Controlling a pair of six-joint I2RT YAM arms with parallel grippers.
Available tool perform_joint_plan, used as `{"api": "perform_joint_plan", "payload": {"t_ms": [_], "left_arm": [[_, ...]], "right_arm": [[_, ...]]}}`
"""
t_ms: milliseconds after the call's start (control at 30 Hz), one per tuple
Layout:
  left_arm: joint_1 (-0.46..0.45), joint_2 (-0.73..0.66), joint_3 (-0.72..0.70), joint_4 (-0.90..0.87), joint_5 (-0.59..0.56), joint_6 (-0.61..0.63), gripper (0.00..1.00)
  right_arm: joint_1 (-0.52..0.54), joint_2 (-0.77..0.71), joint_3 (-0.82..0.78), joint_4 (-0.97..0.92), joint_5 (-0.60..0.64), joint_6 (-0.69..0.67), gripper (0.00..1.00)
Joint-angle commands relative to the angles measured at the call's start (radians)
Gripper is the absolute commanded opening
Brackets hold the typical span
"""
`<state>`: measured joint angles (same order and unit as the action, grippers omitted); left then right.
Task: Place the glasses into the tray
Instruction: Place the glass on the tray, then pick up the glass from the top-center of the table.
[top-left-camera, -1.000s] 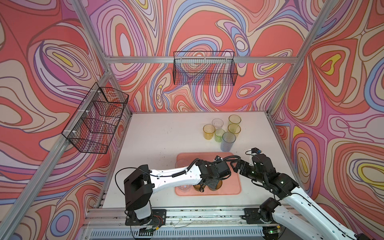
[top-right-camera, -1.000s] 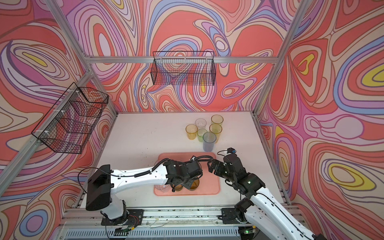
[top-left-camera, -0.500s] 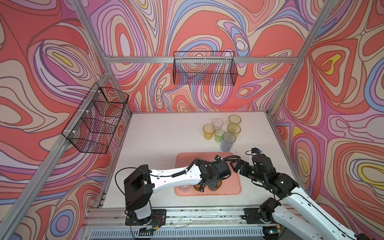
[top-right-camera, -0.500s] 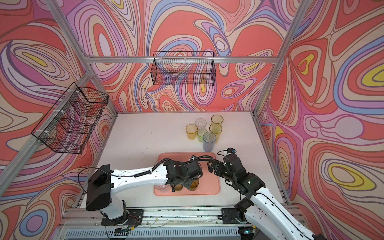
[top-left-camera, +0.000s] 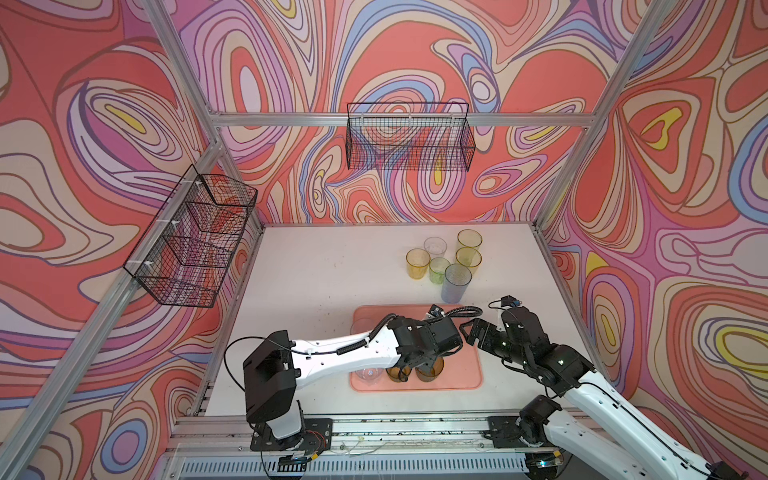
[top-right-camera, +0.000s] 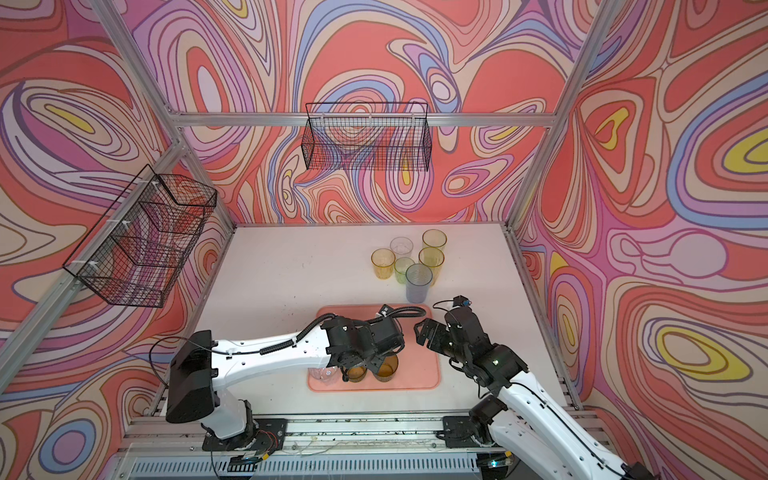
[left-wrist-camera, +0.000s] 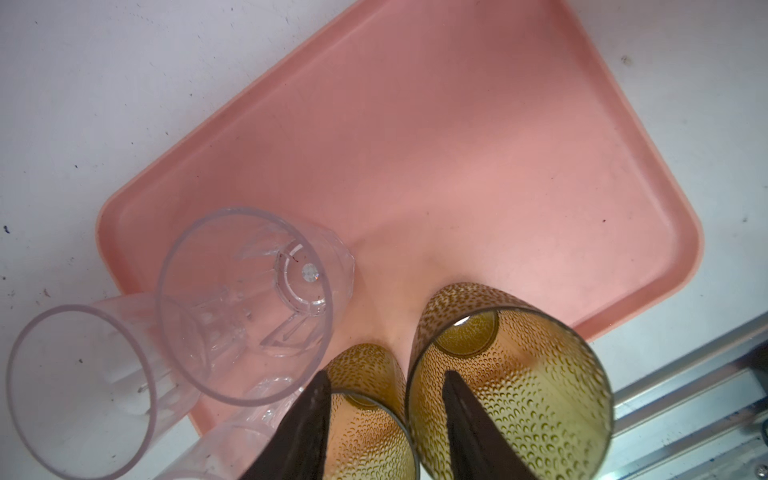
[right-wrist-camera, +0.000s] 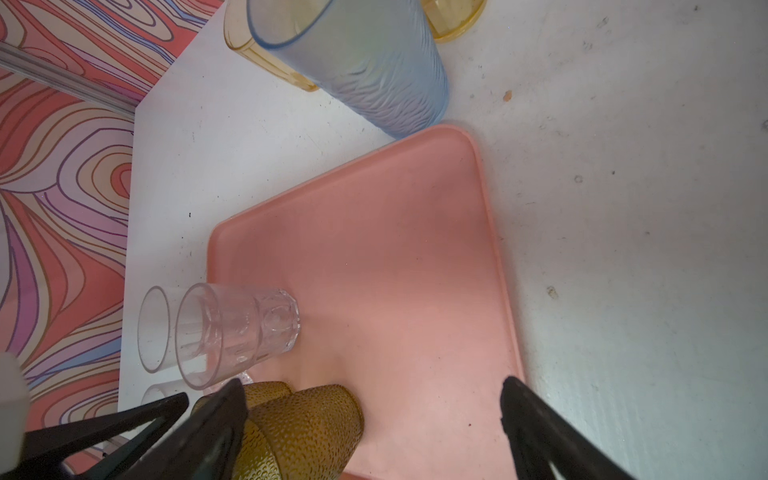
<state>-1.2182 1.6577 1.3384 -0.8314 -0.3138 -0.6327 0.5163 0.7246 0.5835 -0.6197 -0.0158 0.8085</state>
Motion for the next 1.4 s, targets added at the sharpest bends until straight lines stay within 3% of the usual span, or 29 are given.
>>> {"api": "perform_joint_plan", "payload": {"t_ms": [0,300,400,667,867,1067,1200,1367], "left_arm": [[-0.008,-0.058,0.033,-0.039,-0.048,0.015,0.57],[0.05,-0.16,0.035,-0.051,-0.084,0.08,1.0],[0.1,-0.213,0.022,-0.059,-0.079,0.118,1.0],[0.302,-0.411,-0.036,-0.074,0.072,0.232,1.0],[0.49,-0.519,-0.036,-0.109,0.265,0.3,1.0],[0.619,-0.573,-0.036,-0.106,0.394,0.344,1.0],[0.64,-0.593,-0.057,-0.099,0.382,0.334,1.0],[0.765,-0.682,-0.177,-0.008,0.502,0.274,1.0]], "right_arm": [[-0.003,0.021,0.025,0.012,-0.002,0.011,0.98],[-0.004,0.123,0.112,0.031,-0.041,0.011,0.97],[-0.004,0.147,0.129,0.059,-0.069,0.015,0.96],[0.002,0.243,0.184,0.137,-0.148,0.038,0.95],[0.083,0.294,0.245,0.191,-0.093,0.024,0.94],[0.214,0.433,0.395,0.172,-0.005,-0.026,0.94],[0.246,0.52,0.473,0.163,0.015,-0.061,0.94],[0.261,0.602,0.556,0.154,0.022,-0.105,0.94]]}}
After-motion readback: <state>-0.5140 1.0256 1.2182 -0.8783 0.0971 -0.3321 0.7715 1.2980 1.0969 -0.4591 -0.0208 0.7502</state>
